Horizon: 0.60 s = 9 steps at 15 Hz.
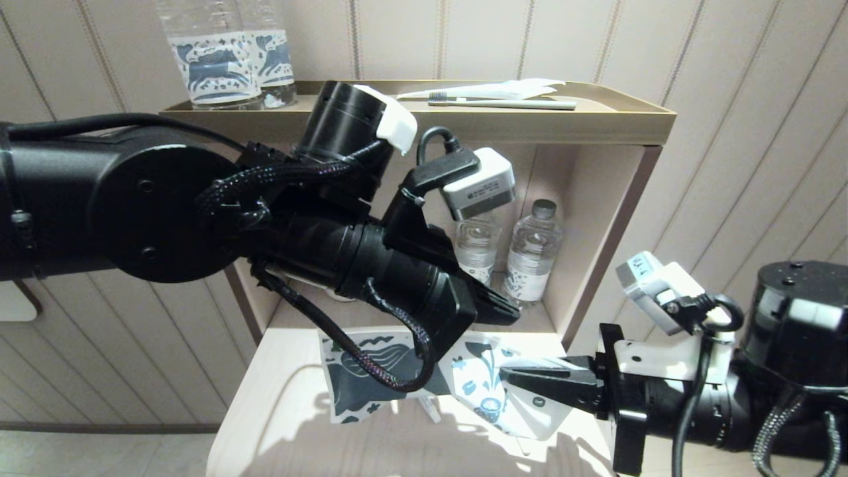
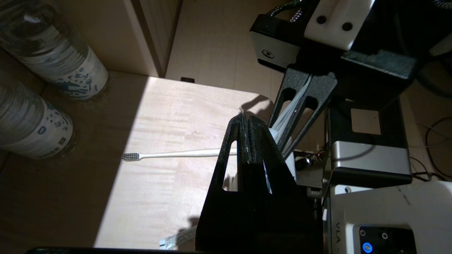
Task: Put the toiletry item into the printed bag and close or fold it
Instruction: Open the storage bag
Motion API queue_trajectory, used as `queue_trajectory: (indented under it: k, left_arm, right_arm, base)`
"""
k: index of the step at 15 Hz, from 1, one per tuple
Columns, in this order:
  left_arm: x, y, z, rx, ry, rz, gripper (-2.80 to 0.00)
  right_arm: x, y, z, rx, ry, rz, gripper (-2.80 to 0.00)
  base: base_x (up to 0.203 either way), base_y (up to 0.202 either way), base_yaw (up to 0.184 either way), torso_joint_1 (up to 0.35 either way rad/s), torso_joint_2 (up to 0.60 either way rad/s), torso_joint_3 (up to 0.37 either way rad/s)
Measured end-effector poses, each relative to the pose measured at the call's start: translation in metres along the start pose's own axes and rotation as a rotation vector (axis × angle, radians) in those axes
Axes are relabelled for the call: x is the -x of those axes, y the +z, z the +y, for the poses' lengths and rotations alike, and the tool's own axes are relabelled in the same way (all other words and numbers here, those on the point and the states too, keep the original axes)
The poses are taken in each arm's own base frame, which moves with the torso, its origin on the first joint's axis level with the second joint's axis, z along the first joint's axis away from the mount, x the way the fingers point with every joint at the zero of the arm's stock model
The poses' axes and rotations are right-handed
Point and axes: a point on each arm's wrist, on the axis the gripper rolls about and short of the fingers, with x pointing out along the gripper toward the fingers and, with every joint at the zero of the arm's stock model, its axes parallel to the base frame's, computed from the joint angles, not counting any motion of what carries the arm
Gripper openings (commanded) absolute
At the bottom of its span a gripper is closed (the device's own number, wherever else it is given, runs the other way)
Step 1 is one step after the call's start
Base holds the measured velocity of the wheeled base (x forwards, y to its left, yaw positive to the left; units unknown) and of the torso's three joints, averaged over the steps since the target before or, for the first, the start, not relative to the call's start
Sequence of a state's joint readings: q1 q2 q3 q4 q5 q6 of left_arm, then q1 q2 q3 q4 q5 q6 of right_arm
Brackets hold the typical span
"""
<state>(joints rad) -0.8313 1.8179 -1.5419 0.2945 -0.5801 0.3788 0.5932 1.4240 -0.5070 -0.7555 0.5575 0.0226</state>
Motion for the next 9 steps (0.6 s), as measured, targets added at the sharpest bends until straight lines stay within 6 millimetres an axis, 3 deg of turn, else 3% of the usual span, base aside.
queue_trajectory:
  k: [4, 9]
  left_arm:
    - [0.017, 0.003, -0.003, 0.003, 0.02, -0.008, -2.8]
    - [0.013, -0.007, -0.003, 0.015, 0.007, 0.021, -2.8]
  right_arm:
    - [-0.005, -0.002, -0.004, 0.179, -0.062, 0.114, -2.8]
    - [-0.005, 0.003, -0.008, 0.19, -0.079, 0.114, -2.8]
  base:
    - [0.0, 0.0, 0.0, 0.0, 0.0, 0.0]
    - [0.0, 0.0, 0.0, 0.0, 0.0, 0.0]
